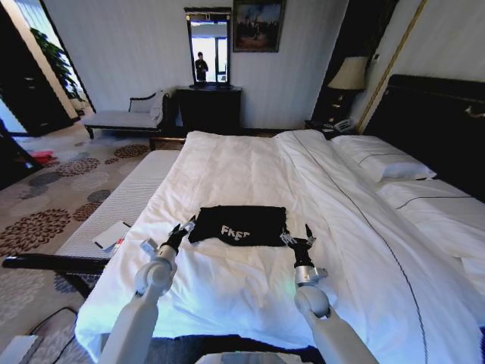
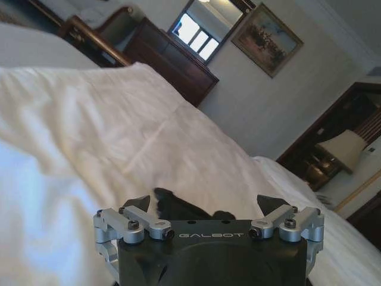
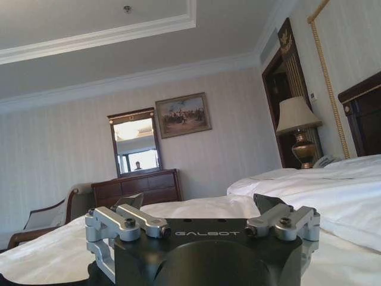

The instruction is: Fold the clothes on the bed.

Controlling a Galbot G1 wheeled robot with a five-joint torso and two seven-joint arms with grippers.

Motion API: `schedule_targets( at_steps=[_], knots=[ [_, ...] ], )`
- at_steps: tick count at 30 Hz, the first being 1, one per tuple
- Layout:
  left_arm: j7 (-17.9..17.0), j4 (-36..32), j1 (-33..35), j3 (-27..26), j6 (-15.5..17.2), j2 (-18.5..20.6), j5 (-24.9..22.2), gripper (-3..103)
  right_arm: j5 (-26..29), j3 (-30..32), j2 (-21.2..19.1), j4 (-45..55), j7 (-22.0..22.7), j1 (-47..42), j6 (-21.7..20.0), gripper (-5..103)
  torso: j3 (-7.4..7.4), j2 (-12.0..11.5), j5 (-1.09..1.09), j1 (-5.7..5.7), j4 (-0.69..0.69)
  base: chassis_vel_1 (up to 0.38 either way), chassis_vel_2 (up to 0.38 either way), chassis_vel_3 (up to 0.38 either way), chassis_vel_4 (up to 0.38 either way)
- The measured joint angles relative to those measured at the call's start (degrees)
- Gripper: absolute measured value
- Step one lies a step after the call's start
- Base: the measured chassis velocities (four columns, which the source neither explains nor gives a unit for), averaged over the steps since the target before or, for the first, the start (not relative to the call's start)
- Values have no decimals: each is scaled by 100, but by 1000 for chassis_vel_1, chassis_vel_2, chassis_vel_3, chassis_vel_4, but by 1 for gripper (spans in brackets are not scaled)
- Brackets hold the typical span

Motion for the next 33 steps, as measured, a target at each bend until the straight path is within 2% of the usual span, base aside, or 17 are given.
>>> schedule_targets(
  at_steps=[6,16,26,28,30,31,33],
  knots=[
    [13,389,-322,269,13,-184,-219,100,-10,34,44,-18,25,2,0,100,0,0,-1,0,0,0,0,0,0],
    [16,1027,-710,592,-21,-639,-146,100,-93,18,110,-57,72,-27,-35,100,0,0,0,0,0,0,0,0,0],
    [-47,1216,-903,737,-23,-631,-211,100,-127,18,166,-74,109,-42,-70,100,0,0,0,0,0,0,0,0,0],
    [-57,1233,-924,753,-22,-631,-221,103,-127,24,170,-74,120,-40,-76,100,0,0,0,0,0,0,0,0,0],
    [-67,1247,-934,763,-19,-632,-223,99,-127,36,171,-74,127,-40,-80,100,0,0,0,0,0,0,0,0,0],
    [-73,1261,-935,766,-18,-634,-222,89,-127,49,171,-74,134,-42,-83,100,0,0,0,0,0,0,0,0,0],
    [-74,1268,-934,766,-18,-636,-217,89,-127,58,171,-74,138,-43,-84,100,0,0,0,0,0,0,0,0,0]
  ],
)
